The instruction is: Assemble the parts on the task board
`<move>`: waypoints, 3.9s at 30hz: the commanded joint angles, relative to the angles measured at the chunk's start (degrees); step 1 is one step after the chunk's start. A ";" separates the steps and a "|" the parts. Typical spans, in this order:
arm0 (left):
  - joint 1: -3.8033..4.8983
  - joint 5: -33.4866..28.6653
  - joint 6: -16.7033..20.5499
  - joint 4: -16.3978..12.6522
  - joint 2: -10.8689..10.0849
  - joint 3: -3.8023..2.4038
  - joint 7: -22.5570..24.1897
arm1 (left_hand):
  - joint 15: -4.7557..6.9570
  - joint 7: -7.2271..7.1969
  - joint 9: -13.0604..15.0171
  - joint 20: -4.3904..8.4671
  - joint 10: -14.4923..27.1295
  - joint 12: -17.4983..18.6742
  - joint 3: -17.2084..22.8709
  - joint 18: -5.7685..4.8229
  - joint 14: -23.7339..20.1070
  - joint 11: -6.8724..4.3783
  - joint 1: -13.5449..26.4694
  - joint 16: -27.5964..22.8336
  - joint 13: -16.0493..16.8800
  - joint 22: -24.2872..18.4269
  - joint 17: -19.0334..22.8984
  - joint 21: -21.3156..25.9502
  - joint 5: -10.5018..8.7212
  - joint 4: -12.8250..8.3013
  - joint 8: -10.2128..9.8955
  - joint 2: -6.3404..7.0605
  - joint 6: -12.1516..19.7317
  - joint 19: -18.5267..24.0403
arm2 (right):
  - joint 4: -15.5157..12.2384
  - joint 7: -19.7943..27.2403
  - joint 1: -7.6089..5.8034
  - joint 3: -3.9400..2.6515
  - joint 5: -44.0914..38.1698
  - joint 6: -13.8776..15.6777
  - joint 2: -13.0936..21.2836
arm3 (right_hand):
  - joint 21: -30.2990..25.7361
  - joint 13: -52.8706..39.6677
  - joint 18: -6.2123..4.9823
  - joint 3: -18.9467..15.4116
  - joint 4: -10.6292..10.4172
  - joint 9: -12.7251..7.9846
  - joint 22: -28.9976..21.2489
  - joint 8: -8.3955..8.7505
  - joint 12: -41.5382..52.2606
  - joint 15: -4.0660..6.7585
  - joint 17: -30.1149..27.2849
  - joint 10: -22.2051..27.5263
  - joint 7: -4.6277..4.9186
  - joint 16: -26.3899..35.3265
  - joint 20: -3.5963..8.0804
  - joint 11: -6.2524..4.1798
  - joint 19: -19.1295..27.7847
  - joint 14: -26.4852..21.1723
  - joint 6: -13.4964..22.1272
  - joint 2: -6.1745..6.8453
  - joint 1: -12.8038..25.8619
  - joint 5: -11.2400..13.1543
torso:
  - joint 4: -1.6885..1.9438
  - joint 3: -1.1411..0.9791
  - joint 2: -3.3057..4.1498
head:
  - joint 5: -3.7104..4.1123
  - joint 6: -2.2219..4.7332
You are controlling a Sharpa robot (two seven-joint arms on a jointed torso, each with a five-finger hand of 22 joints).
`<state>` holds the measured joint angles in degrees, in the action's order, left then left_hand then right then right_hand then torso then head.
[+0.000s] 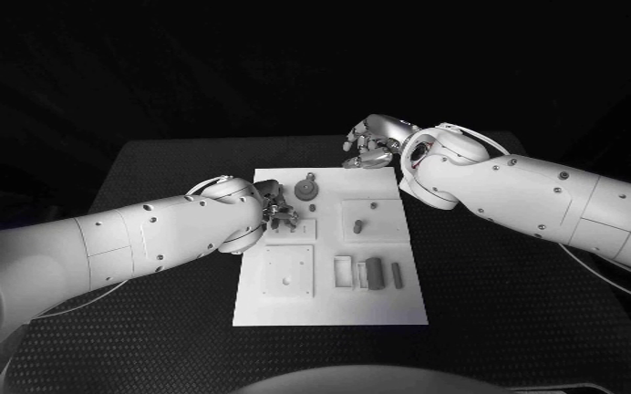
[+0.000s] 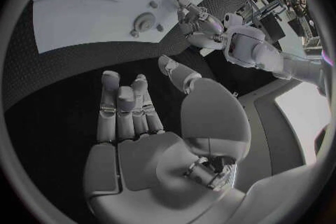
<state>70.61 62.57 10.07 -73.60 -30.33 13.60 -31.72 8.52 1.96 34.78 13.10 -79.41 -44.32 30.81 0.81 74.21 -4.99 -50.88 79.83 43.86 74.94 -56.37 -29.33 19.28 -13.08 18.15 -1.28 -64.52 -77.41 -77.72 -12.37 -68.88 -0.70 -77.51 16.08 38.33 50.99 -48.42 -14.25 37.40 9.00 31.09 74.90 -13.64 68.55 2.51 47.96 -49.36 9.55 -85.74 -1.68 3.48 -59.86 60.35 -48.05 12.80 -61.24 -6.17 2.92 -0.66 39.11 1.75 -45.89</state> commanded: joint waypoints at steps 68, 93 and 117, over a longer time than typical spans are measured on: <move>-0.81 2.17 -2.85 0.63 0.54 -0.01 -0.09 | 2.90 -1.66 3.63 2.42 -0.41 -0.37 1.61 0.35 2.09 -0.56 -0.45 0.32 -0.10 0.82 0.09 0.18 0.15 -1.29 8.39 -0.97 -3.58 -2.64 | 0.12 0.31 -0.01 -0.03 1.55 -1.47 -0.10 | -0.33 0.07 -0.75 -0.21 -0.23 -0.25 0.98 -0.32 0.38 0.05 0.07 0.56 0.35 -0.20 0.02 0.08 0.48 -0.50 -0.04 -0.68 0.01 0.19 | -0.03 -0.04 0.00 | -0.35 -0.47; -0.87 2.50 -3.75 0.61 0.02 -0.01 -0.42 | 2.91 -1.63 3.59 2.40 -0.33 -0.38 1.62 0.33 1.92 -0.54 -0.36 0.21 -0.17 0.82 0.53 0.21 -0.05 -1.21 8.38 -1.08 -3.48 -2.64 | 0.29 0.38 -0.01 -0.03 1.48 -1.66 -0.14 | -0.33 0.09 -0.75 -0.23 -0.32 -0.27 0.98 -0.33 0.40 0.04 0.06 0.57 0.35 -0.20 0.01 0.09 0.49 -0.51 -0.03 -0.81 0.10 0.18 | 0.01 0.00 -0.01 | -0.44 -0.69; -0.95 2.11 -4.16 0.71 0.21 -0.01 -0.43 | 2.90 -1.62 3.58 2.39 -0.31 -0.39 1.62 0.32 1.89 -0.54 -0.33 0.21 -0.19 0.81 0.59 0.23 -0.13 -1.18 8.38 -1.09 -3.45 -2.63 | 0.36 0.39 -0.01 -0.03 1.47 -1.80 -0.21 | -0.34 0.09 -0.75 -0.24 -0.34 -0.28 0.98 -0.33 0.40 0.04 0.06 0.57 0.35 -0.20 0.00 0.09 0.50 -0.51 -0.02 -0.82 0.13 0.19 | -0.04 -0.04 0.01 | -0.46 -0.71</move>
<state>69.92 64.66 7.54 -72.97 -30.12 13.42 -31.64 8.54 1.83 36.87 13.11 -79.31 -44.31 30.89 0.81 74.22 -4.72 -50.69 79.83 43.76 74.91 -55.83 -29.33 18.80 -13.00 18.16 -1.47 -64.65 -77.83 -77.35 -12.34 -68.88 -0.70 -75.97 14.95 38.15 50.99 -48.42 -14.26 37.24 8.84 30.88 74.90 -13.64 68.73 2.51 47.96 -49.16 9.49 -85.74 -1.77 3.69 -59.77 60.34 -48.20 12.51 -60.95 -6.17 2.88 -0.70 39.11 1.33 -46.58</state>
